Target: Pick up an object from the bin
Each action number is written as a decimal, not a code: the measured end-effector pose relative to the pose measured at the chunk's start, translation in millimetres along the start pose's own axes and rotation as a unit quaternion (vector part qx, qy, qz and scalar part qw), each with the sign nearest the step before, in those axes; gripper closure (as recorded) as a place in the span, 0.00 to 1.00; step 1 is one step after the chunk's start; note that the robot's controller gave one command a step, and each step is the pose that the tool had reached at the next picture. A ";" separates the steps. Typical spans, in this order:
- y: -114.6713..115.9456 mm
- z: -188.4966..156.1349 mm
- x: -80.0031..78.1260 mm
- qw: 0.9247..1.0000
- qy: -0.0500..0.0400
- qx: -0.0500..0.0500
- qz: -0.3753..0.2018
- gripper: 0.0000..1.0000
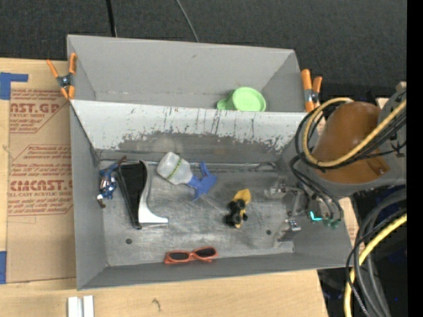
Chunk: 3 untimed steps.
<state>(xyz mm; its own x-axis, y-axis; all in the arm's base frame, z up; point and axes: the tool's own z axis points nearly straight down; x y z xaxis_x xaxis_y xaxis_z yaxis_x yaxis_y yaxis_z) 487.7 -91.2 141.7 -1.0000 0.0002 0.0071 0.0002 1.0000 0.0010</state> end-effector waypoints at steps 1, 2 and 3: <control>0.2 -3.0 -2.0 1.000 -0.004 0.001 0.000 0.00; 48.2 38.0 -15.2 1.000 -0.008 0.002 -0.017 0.00; 65.9 67.5 -20.1 1.000 -0.007 -0.001 0.025 1.00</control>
Offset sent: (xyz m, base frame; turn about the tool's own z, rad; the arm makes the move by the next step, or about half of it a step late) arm 0.0181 0.0739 -0.0595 -0.0598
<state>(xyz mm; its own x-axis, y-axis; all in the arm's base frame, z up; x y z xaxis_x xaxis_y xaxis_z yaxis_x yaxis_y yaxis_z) 507.3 -25.3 74.1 -0.9987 0.0504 -0.0059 0.0504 0.9987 0.0029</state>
